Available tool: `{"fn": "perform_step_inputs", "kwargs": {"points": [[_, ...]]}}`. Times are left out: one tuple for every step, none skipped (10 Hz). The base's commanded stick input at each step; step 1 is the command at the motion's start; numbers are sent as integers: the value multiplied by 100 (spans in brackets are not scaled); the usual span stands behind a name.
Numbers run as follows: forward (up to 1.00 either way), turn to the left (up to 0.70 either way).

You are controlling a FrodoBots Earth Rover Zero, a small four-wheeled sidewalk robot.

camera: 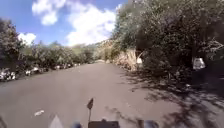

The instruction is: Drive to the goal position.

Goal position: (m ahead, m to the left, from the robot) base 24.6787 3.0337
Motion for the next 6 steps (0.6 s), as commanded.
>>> {"fn": "perform_step_inputs", "kwargs": {"points": [[70,0],[70,0],[70,0],[70,0],[70,0],[70,0]]}}
